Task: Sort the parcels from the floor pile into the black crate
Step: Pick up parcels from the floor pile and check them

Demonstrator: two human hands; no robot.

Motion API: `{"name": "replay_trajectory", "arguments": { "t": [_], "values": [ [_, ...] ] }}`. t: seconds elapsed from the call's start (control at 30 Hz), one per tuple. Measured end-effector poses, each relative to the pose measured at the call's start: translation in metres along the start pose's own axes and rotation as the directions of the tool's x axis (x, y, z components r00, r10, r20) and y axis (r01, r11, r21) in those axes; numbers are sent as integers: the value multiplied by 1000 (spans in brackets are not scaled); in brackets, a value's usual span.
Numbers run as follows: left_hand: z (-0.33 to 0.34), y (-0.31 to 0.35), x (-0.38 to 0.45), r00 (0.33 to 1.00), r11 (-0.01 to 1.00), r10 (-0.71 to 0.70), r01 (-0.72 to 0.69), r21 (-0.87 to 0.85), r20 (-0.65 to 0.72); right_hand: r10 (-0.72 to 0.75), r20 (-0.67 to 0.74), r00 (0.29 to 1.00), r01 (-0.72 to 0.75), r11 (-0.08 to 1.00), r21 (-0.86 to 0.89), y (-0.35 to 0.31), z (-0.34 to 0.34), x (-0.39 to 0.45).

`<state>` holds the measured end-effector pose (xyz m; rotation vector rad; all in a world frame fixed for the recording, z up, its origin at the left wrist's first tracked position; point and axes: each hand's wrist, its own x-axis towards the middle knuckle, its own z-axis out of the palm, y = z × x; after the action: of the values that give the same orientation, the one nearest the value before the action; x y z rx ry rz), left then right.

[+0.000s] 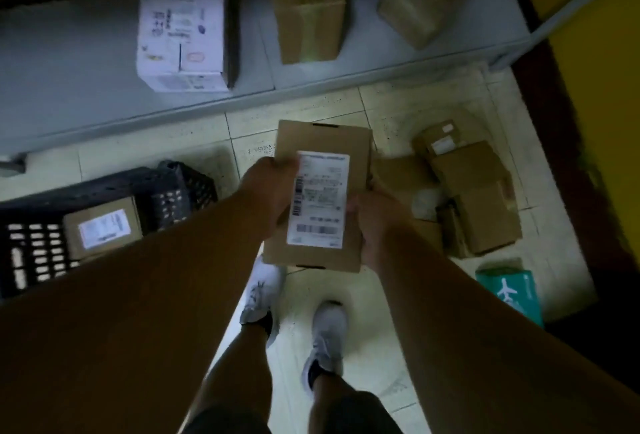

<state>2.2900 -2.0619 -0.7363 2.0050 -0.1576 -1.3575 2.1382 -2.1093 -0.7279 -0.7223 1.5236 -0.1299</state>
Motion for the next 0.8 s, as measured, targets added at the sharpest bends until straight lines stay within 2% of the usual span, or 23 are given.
{"name": "replay_trajectory", "arguments": {
  "t": [0.13,0.27,0.37,0.47,0.57,0.63,0.73,0.8],
  "values": [
    [-36,-8,-39,984,1000,26,-26,1,-177,-101,27,995,103,991,-84,4,35,-33],
    [-86,-18,-73,963,999,19,-31,-39,-268,-257,58,965,263,921,-288,16,70,-68],
    [-128,-36,-92,942,1000,-12,9,-11,-335,-352,101,931,365,876,-316,28,107,-86],
    [-169,-65,-100,939,999,-8,-10,-50,-344,-346,36,938,344,907,-243,43,153,-95],
    [-214,-105,-100,937,986,-47,-13,-169,-345,-335,-56,940,310,913,-266,64,206,-103],
    [-244,-133,-100,933,941,-100,-25,-338,-346,-319,-92,943,294,931,-216,82,244,-112],
    [-297,-168,-100,926,727,-231,-40,-686,-299,-284,-138,949,255,947,-193,113,304,-132],
    [-343,-183,-103,905,668,-303,-20,-743,-297,-184,-168,968,173,982,-80,134,345,-150]
  ]
}}
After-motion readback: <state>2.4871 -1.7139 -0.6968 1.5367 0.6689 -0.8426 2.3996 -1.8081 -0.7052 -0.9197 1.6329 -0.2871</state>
